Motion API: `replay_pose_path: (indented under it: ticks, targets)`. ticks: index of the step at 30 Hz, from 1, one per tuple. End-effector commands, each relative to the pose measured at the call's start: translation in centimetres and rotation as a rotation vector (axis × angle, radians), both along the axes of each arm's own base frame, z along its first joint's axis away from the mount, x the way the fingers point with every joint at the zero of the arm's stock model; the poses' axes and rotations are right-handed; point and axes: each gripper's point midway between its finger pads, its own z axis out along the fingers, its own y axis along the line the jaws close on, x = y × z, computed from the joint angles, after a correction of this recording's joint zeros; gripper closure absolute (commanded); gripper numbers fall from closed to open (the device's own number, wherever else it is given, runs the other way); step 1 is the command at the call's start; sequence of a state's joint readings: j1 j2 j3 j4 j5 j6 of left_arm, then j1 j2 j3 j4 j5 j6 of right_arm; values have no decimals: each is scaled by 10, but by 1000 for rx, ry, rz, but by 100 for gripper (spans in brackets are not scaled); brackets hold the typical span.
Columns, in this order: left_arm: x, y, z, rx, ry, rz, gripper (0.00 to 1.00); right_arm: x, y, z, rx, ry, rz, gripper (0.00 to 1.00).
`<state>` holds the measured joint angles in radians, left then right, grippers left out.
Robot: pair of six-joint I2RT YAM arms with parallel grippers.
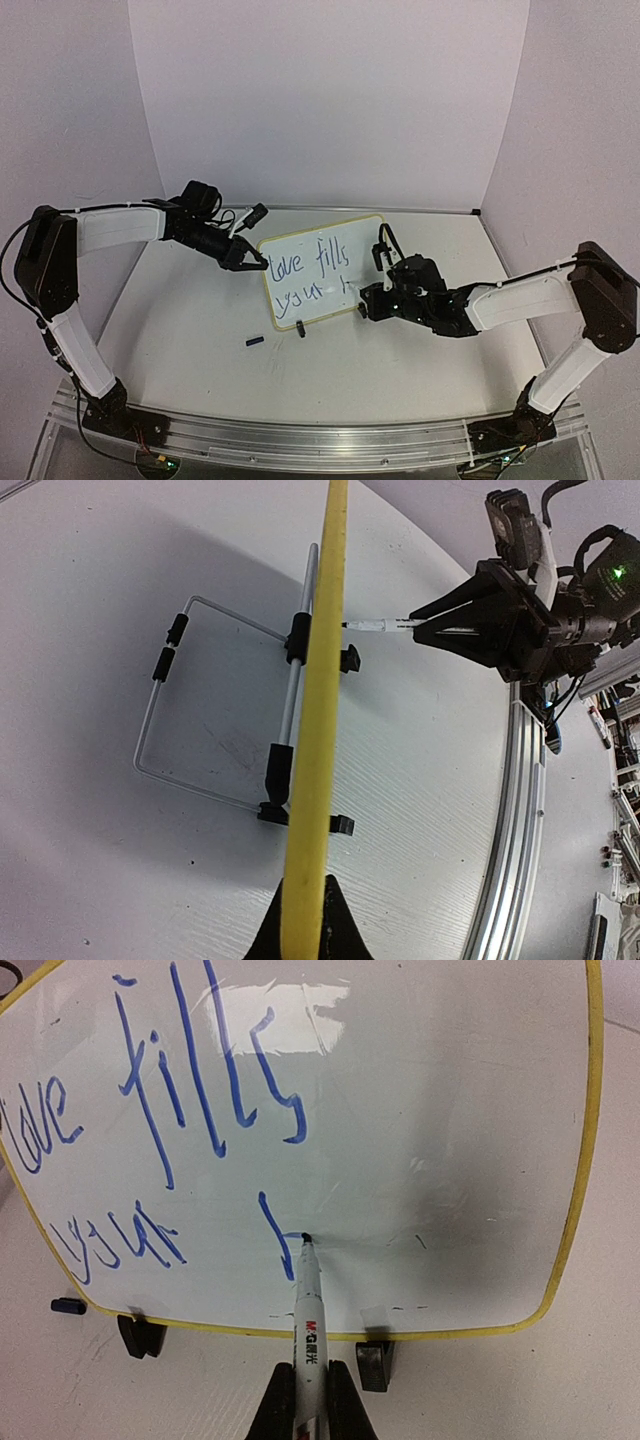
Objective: Write a sentence on the whiteboard
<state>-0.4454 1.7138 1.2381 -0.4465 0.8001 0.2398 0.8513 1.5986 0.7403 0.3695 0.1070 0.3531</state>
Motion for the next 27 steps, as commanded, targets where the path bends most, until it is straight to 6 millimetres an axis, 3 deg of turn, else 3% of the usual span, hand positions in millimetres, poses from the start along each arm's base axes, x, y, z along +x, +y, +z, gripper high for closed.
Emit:
replay_pose_path:
  ticks: [1,10,27]
  targets:
    - [5,6,1,76,-81,8,100,8,-2,3,-11,-5,-33,100]
    - [6,7,-1,78,-78,9,100,-3,-5,-18,-19,53,-18,100]
    - [6,6,1,75,-79,8,100,-9,-10,-25,-18,81,-22,100]
